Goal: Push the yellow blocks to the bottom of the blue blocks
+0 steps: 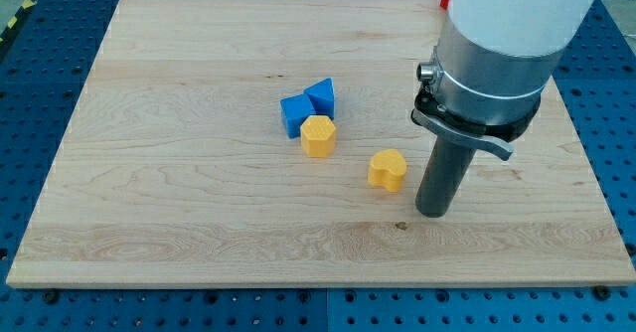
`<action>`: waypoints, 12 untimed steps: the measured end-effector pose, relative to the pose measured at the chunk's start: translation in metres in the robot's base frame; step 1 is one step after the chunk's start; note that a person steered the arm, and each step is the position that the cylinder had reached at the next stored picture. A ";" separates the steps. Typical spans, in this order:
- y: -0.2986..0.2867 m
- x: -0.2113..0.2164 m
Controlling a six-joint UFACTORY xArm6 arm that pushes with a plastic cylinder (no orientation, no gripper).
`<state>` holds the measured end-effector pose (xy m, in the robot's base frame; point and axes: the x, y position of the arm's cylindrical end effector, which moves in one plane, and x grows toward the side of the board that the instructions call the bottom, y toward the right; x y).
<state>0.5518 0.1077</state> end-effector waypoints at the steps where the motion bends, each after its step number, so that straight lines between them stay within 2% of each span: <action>1: -0.023 0.000; 8: -0.031 -0.093; 10: -0.062 -0.097; 11: -0.036 -0.088; 12: -0.023 -0.055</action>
